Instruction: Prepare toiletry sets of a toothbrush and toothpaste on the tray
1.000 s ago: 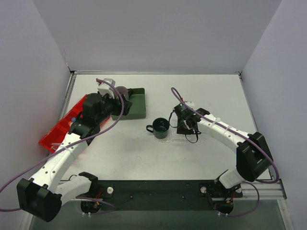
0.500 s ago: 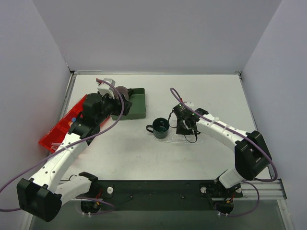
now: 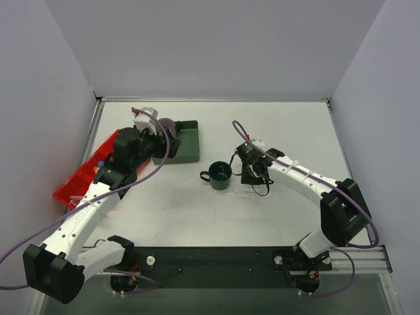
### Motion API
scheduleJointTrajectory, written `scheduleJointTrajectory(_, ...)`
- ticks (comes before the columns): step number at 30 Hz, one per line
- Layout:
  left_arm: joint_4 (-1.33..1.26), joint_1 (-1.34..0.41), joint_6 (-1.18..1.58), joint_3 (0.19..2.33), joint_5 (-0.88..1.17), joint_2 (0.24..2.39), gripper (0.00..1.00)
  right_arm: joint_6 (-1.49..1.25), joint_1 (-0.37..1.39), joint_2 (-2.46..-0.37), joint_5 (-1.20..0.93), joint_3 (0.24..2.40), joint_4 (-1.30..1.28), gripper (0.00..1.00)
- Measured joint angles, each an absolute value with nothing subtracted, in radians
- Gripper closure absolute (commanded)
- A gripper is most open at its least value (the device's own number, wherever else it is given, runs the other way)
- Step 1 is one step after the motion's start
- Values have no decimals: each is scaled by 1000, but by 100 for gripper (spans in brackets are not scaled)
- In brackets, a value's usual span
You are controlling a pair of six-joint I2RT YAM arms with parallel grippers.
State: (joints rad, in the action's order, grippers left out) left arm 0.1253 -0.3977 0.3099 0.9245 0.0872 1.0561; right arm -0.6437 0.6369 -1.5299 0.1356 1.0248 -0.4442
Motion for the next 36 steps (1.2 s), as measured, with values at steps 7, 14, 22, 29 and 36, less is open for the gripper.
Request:
scheduleJointTrajectory(7, 125, -398, 310, 925, 87, 1058, 22, -644, 638, -1530, 143, 1025, -445, 79)
scheduleJointTrajectory(14, 126, -398, 310, 925, 87, 1059, 22, -645, 639, -1530, 161, 1026, -445, 68)
scheduleJointTrajectory(22, 126, -398, 310, 925, 87, 1060, 22, -646, 643, -1529, 181, 1026, -445, 64)
scheduleJointTrajectory(29, 127, -398, 310, 925, 87, 1061, 22, -651, 643, -1496, 201, 1026, -445, 63)
scheduleJointTrajectory(36, 132, -398, 310, 925, 87, 1061, 22, -656, 644, -1459, 213, 1026, -445, 63)
